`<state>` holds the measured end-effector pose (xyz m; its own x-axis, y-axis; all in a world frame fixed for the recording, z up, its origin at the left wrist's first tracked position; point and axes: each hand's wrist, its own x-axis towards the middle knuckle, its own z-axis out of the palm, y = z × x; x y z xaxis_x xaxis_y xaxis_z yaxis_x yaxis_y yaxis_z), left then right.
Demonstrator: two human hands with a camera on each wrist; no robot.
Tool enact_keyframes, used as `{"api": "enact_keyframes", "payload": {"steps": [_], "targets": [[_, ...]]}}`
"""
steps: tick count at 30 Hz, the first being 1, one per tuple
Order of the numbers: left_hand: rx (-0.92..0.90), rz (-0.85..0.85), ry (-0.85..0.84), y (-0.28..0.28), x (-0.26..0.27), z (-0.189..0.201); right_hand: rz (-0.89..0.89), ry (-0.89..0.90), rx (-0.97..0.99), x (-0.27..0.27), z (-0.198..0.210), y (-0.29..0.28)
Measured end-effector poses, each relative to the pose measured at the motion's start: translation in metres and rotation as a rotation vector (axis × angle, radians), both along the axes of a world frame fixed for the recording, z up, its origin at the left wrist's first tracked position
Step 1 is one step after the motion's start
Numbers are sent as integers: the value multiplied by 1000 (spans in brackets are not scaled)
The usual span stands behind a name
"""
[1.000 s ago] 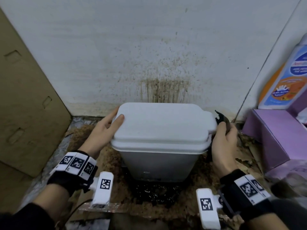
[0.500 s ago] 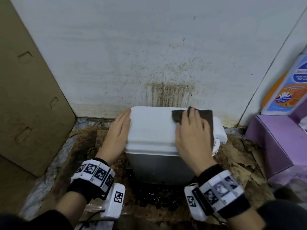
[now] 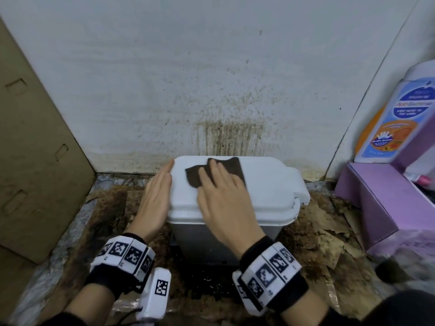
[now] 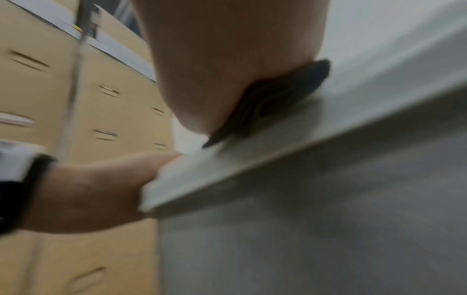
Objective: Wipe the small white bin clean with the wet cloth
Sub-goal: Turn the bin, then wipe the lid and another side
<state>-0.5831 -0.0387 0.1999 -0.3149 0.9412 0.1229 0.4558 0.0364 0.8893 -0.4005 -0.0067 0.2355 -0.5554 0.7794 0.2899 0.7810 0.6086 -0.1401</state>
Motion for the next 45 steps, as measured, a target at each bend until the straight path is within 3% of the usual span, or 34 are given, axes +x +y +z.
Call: {"api": "enact_keyframes", "payload": {"steps": [4, 8, 12, 16, 21, 23, 26, 34, 40, 43, 45], "targets": [[-47, -7, -13, -1, 4, 7, -197, 83, 38, 59, -1, 14], [-43, 1, -5, -1, 4, 9, -385, 335, 20, 99, -8, 28], [-43, 10, 24, 1, 3, 6, -493, 847, -273, 128, -21, 37], [-52, 7, 121, 0, 2, 7, -572, 1095, -469, 132, -26, 39], [-37, 96, 638, 0, 1, 15, -551, 1238, -523, 127, -17, 34], [20, 152, 736, -3, 6, 23, -524, 1269, -531, 125, -16, 32], [107, 135, 736, -2, 22, 40, -449, 1307, -511, 113, -13, 28], [208, -184, 662, 18, 91, 84, -287, 1418, -521, 64, 4, 5], [201, -284, 681, 31, 84, 101, -132, 1490, -807, 40, 5, 12], [190, -272, 759, 28, 68, 100, -60, 1572, -970, 38, 13, 14], [179, -236, 735, 24, 55, 100, -70, 1612, -978, 36, 12, 19]]}}
